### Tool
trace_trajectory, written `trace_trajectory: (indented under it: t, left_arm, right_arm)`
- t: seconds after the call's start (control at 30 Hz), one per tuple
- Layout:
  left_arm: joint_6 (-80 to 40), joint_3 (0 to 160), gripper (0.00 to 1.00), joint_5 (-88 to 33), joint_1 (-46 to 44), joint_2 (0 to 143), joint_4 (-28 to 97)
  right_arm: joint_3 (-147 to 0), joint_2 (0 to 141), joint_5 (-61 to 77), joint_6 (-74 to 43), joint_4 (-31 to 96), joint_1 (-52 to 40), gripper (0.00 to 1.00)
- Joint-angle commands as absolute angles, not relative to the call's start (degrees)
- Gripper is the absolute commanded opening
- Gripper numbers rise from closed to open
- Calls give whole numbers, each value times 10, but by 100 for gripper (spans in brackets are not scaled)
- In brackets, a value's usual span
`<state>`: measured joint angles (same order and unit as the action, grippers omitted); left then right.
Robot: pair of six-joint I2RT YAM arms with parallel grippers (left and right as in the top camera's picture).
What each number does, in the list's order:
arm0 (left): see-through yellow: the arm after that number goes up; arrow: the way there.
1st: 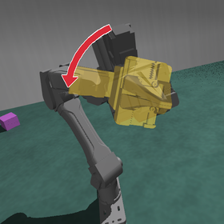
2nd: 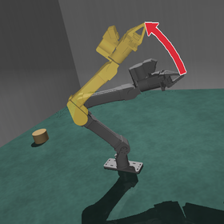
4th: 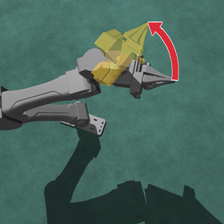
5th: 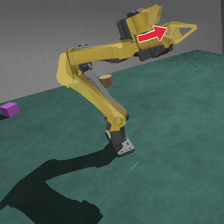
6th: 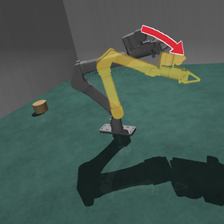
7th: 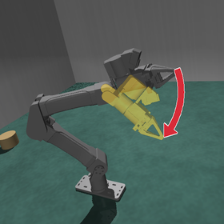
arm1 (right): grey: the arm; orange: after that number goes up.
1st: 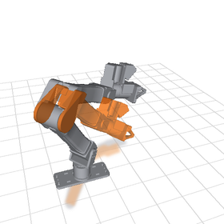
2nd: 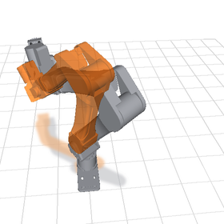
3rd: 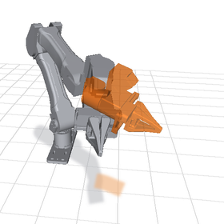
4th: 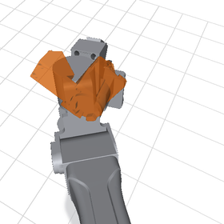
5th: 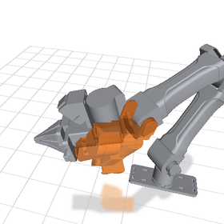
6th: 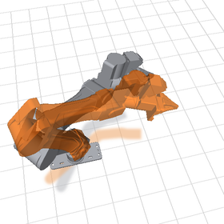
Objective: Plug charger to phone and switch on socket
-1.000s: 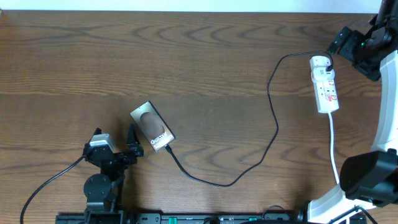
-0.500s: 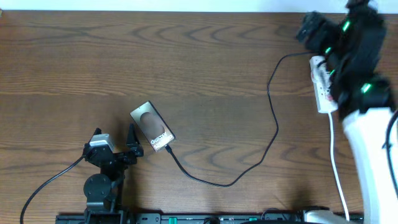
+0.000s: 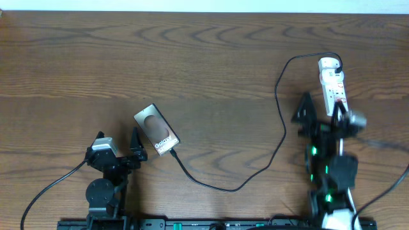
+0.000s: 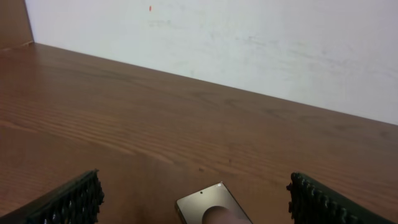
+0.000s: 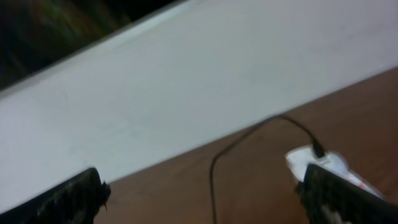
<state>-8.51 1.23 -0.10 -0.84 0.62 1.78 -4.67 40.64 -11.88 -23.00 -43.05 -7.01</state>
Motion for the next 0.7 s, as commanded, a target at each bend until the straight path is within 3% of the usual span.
trace_trajectory:
  t: [0.0, 0.47, 0.67]
  left_arm:
    - [-75, 3, 93, 6, -6, 2, 42]
    - [-75, 3, 93, 6, -6, 2, 42]
    - [-75, 3, 93, 6, -6, 2, 42]
  right_arm:
    - [-5, 332, -130, -162, -395, -70, 99]
    - [-3, 69, -130, -101, -39, -63, 99]
    - [-3, 3, -134, -87, 30, -62, 99]
